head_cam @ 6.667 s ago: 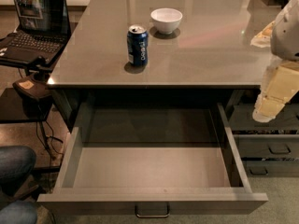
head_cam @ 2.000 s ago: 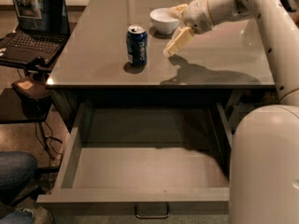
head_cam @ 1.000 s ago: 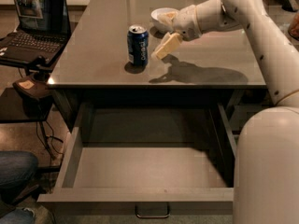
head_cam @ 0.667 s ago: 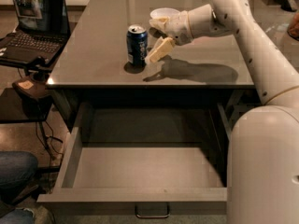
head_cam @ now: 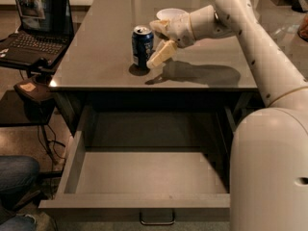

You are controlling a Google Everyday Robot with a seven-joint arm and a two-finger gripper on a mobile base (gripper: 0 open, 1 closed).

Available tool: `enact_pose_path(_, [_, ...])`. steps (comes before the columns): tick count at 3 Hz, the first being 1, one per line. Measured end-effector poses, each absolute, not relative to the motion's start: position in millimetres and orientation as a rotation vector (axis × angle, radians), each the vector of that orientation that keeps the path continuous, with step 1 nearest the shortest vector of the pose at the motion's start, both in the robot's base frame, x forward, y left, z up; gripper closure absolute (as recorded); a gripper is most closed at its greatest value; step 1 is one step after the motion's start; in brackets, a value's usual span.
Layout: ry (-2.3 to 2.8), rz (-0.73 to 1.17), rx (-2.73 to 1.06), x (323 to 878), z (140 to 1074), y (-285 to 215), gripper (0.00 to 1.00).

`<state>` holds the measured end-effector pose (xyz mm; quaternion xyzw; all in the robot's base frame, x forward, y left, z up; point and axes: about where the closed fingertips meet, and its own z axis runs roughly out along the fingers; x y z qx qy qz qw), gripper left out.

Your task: Place pepsi can into top drawer

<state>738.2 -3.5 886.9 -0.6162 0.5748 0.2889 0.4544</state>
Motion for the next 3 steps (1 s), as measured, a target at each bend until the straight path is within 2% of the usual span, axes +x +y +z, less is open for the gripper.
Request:
enact_pose_path(1, [1.381, 0.761, -1.605, 731.2, 874.5, 24.2, 0.00])
enact_pose_path(2, [1.378, 0.767, -1.611, 730.0, 873.9, 26.5, 0.00])
enact_pose_path(3, [1.378, 0.767, -1.611, 730.0, 873.8, 26.7, 0.19])
